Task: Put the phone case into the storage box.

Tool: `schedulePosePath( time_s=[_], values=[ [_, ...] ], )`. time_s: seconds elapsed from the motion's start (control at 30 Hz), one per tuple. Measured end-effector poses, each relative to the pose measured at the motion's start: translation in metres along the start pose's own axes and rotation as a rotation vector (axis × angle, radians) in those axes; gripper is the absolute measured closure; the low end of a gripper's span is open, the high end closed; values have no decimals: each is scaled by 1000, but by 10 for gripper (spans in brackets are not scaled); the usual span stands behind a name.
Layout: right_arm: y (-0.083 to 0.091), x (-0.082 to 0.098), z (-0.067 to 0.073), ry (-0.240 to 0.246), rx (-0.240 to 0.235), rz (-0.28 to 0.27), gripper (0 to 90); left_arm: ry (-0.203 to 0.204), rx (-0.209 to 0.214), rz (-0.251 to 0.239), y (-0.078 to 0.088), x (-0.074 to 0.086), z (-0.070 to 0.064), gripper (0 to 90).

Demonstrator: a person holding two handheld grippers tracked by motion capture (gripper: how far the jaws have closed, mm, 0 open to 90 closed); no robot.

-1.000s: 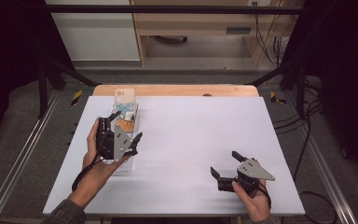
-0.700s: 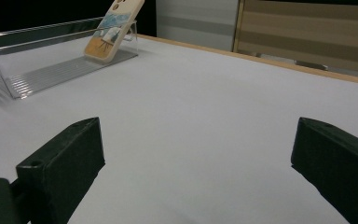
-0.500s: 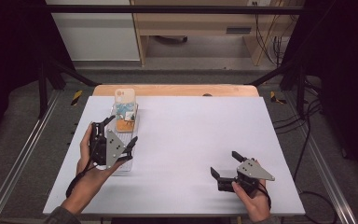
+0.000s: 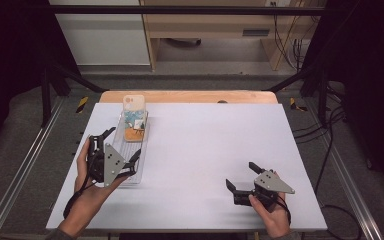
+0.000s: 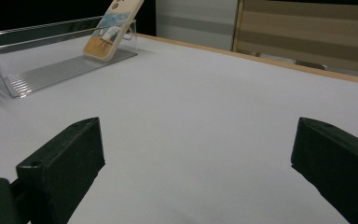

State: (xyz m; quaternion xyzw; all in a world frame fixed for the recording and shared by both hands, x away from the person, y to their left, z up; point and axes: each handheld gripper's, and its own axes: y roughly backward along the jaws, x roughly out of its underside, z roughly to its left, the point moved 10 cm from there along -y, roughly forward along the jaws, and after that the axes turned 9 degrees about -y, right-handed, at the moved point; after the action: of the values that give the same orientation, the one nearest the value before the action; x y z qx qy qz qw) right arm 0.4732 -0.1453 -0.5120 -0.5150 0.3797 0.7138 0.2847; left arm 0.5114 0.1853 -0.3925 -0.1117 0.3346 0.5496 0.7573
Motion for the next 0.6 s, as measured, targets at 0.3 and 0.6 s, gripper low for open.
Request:
schedulePosePath(
  time_s=[0.3,0.6],
  values=[
    [-1,1,1,6,-1,4,25,36,-28,-6,12,7,11,74],
    [-1,1,0,5,1,7,25,72,-49,-6,21,15,18,73]
  ],
)
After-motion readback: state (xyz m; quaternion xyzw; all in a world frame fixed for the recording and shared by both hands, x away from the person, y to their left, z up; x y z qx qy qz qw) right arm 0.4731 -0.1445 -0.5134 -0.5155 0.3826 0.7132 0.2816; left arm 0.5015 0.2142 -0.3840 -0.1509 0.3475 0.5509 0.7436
